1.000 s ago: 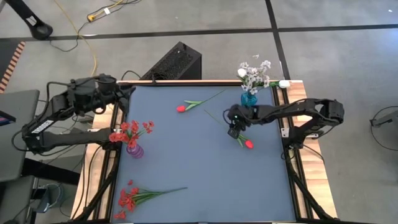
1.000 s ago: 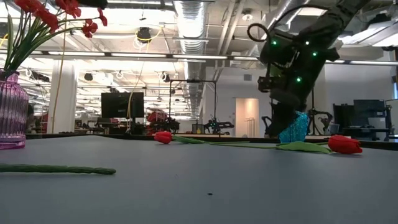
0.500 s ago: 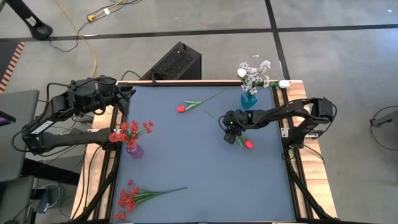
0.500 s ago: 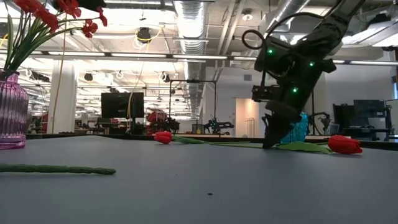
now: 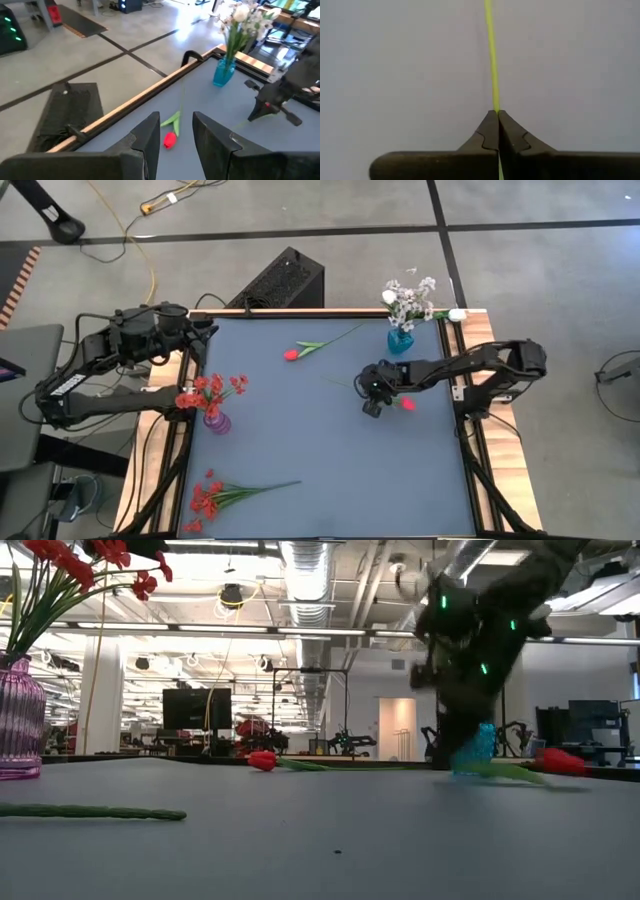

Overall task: Sort flowers into vase by color
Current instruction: Put the right red flower into the purple vase

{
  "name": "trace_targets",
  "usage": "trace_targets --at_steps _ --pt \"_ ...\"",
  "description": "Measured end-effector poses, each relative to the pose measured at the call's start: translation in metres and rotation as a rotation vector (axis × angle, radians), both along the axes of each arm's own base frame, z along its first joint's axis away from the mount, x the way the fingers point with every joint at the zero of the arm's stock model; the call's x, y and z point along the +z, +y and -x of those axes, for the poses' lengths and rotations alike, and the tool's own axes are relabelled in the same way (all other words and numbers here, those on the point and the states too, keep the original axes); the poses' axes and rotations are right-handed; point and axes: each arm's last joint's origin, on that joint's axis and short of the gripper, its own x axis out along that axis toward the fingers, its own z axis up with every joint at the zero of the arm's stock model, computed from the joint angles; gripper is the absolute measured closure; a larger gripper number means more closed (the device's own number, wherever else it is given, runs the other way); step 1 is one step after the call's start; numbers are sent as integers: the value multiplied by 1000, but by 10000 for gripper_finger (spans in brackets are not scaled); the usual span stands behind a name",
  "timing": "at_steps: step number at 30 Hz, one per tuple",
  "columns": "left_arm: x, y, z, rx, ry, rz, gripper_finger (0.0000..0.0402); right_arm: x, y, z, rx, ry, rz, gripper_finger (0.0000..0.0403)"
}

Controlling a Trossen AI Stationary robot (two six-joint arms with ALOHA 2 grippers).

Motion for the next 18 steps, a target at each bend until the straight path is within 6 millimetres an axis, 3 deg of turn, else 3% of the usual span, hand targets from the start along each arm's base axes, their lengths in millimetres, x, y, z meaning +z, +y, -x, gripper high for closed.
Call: trace_targets --at_steps 4,8,14,18 --pt "0 -1 -1 -20 -16 22 298 35 22 -13 167 -138 90 380" --pt "0 0 0 -6 -30 38 298 70 51 -24 347 -285 323 387" --pt "5 -3 -5 -83 -186 196 298 107 93 -38 612 -374 864 387" --pt "17 -6 -10 -240 -340 268 298 131 106 -42 696 -352 1225 387"
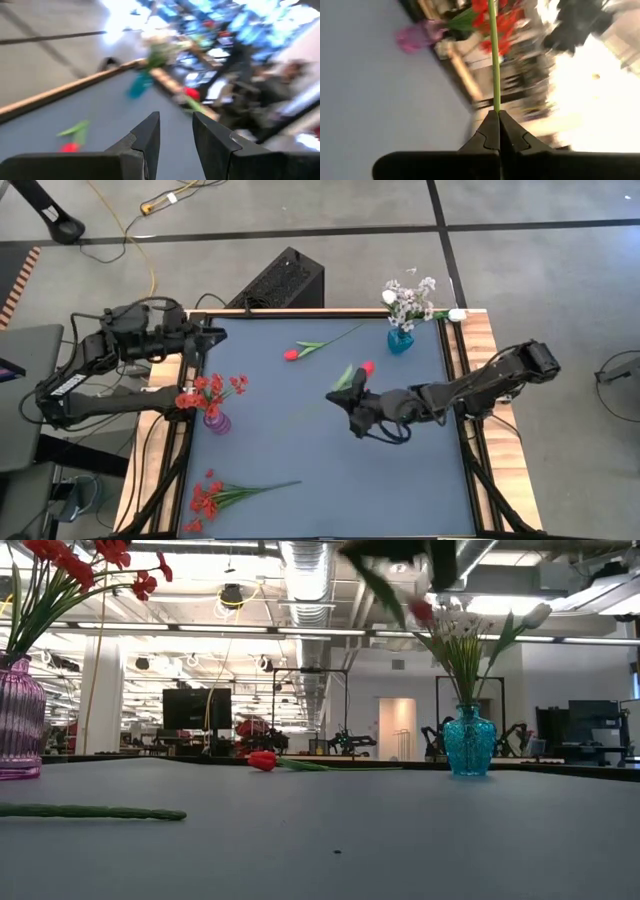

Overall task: Sort flowers into vase by color
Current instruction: Put the right red flower into the purple vase

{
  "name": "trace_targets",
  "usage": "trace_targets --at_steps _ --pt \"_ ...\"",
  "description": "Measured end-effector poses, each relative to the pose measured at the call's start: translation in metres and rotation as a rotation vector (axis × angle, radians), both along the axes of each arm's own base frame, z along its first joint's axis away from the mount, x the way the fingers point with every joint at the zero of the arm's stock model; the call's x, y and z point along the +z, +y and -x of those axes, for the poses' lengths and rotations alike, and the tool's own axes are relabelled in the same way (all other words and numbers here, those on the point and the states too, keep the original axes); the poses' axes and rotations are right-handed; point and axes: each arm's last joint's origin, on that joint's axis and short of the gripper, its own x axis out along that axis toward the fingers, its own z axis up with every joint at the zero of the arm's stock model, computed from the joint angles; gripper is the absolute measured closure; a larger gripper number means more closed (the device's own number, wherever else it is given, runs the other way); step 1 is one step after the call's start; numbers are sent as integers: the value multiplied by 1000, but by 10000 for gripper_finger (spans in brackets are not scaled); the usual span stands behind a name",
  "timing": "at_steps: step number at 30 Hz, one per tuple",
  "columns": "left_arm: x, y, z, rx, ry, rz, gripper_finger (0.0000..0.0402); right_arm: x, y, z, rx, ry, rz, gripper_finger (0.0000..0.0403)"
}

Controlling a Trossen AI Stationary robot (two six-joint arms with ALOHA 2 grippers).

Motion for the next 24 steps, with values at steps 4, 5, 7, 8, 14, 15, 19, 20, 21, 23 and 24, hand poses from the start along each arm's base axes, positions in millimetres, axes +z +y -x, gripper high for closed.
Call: trace_targets --at_steps 4,5,7,8,14,15,19,20,21,23,24 --pt "8 -2 -5 -122 -99 47 298 15 4 -4 16 -15 218 385" --pt "8 -3 -7 -150 -106 66 298 18 5 -6 22 -13 267 385" --pt "9 -3 -11 -205 -111 87 298 21 7 -9 37 15 383 385" --pt "9 -3 -14 -225 -113 89 298 22 9 -12 53 30 448 385" --pt "8 0 -31 -255 -103 86 298 31 5 -37 78 126 861 385" --pt "7 1 -35 -257 -94 90 298 34 3 -43 64 128 900 385" --pt "0 5 -54 -276 -35 120 298 42 -5 -67 17 140 1011 385" --pt "-3 6 -60 -285 -18 127 298 44 -6 -73 9 141 1025 385" --pt "-5 7 -65 -297 0 130 298 46 -7 -78 0 142 1037 385" --pt "-8 6 -72 -329 22 134 298 49 -10 -87 -25 123 1043 385" --pt "-10 6 -75 -348 32 135 298 48 -11 -91 -34 119 1043 385"
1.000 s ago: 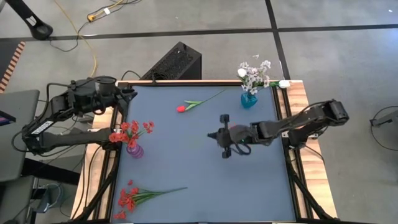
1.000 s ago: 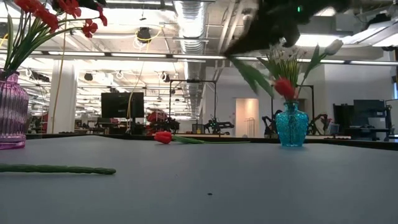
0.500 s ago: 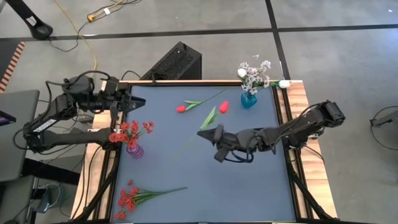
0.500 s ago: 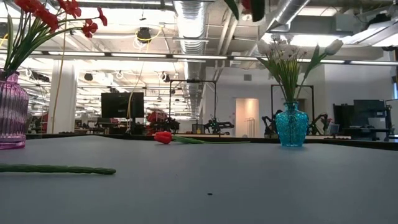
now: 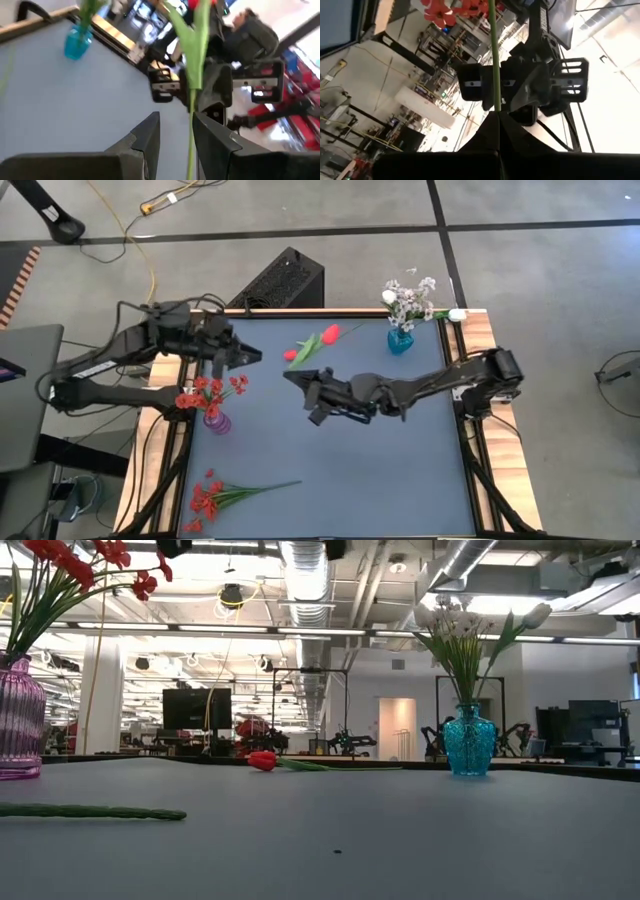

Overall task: Sort flowers into vase by color
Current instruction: Put the right red flower into the purple vase

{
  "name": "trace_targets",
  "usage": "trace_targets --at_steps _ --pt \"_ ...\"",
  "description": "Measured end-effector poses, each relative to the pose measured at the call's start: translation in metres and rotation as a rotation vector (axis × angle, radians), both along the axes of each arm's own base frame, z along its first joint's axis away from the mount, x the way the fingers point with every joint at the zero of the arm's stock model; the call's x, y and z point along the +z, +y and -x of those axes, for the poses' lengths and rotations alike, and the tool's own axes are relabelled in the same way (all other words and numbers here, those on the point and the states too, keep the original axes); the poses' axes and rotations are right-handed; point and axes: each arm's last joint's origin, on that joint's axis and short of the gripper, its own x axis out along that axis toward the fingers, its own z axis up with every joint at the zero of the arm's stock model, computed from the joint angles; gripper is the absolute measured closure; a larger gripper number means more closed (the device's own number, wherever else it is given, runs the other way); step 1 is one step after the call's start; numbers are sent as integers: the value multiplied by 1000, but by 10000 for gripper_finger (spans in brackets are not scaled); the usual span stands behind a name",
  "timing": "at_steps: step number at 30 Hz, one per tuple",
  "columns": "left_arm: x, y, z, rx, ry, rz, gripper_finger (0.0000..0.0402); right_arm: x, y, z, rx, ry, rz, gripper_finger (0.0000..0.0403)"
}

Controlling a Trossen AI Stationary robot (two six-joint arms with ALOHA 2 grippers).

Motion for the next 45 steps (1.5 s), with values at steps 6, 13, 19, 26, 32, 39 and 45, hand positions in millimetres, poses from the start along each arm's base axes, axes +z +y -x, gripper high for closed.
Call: trace_targets --at_steps 6,13,19,26,32,39,45 --pt "-7 -1 -13 -58 44 -9 298 1 -7 -16 -26 11 90 385" --pt "-9 -1 -15 -113 47 -48 298 10 -18 -16 -21 -20 69 385" --pt "-9 -2 -15 -139 45 -64 298 13 -19 -17 0 -28 72 385" --pt "-12 -3 -14 -152 77 -69 321 13 -19 -17 23 -28 74 384" --pt "-13 -3 -14 -182 78 -64 381 13 -19 -17 24 -29 74 384" --pt "-13 -4 -14 -188 78 -64 400 11 -19 -18 33 -34 11 366" --pt "-13 -3 -14 -173 78 -69 401 10 -15 -17 49 -21 1 307"
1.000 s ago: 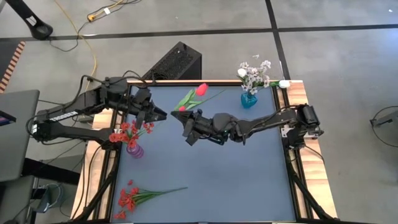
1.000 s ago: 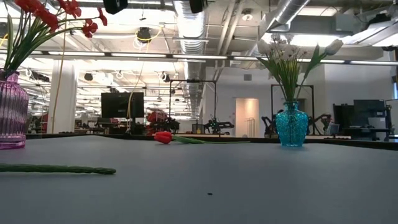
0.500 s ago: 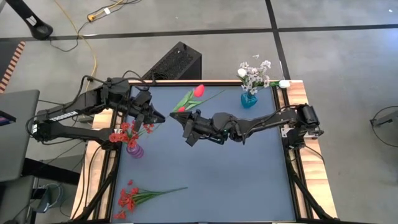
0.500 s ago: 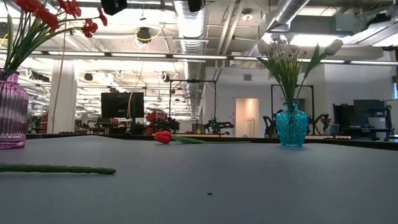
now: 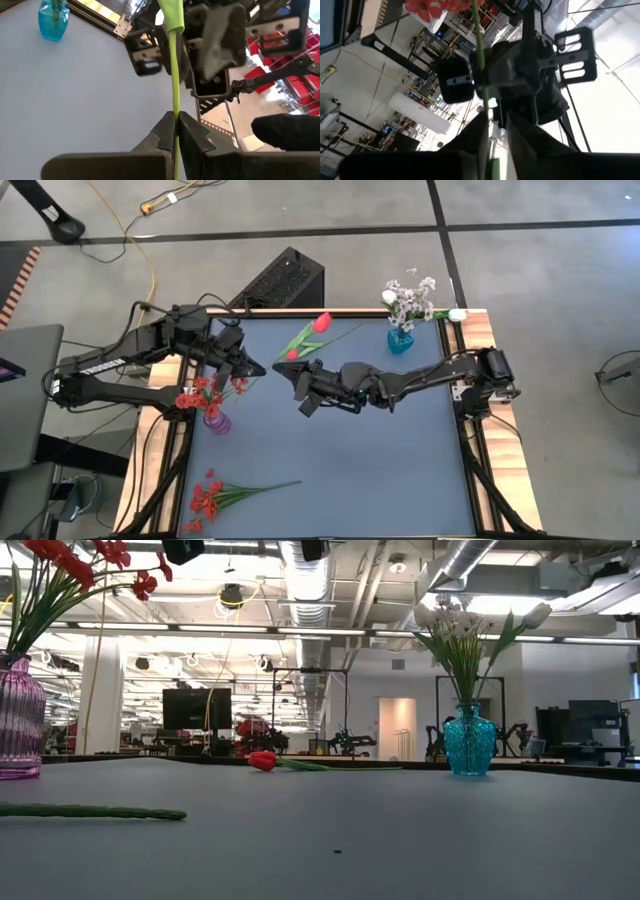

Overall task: Sort flowers into vase by color
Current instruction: Put the right red flower into the purple vase

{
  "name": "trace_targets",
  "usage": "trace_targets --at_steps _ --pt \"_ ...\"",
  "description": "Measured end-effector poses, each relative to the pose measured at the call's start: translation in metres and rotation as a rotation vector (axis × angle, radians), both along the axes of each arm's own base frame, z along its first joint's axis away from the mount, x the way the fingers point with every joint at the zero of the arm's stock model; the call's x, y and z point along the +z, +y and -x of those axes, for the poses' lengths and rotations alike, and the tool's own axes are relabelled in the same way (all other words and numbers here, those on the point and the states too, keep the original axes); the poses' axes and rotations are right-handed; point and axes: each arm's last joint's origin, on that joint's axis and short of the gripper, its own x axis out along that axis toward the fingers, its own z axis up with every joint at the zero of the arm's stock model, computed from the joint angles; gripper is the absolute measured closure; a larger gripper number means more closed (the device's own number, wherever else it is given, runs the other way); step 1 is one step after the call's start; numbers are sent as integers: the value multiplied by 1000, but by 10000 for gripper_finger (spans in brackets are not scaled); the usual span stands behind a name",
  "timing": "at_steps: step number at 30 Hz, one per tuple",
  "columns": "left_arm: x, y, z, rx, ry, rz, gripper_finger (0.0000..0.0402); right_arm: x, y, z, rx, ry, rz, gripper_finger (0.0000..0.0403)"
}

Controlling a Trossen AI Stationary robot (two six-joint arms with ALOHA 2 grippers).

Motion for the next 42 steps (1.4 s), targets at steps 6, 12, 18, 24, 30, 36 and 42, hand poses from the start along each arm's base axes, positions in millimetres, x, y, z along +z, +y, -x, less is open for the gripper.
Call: trace_targets --at_steps 6,12,18,24,30,36,42 --pt "4 2 -2 35 -41 -30 401 0 7 1 26 -25 -93 244" --pt "24 1 15 162 -173 -159 401 -13 14 2 21 -4 -405 192" --pt "57 -7 71 422 -368 -368 401 -36 13 5 -53 98 -724 186" --pt "56 -17 130 665 -470 -502 401 -56 6 9 -66 244 -1057 201" --pt "22 -22 153 713 -498 -485 401 -64 4 12 23 387 -1353 218" --pt "-4 -27 156 593 -525 -488 401 -62 3 11 150 478 -1588 234" --pt "-21 -28 160 580 -510 -488 401 -62 -1 11 139 487 -1686 245"
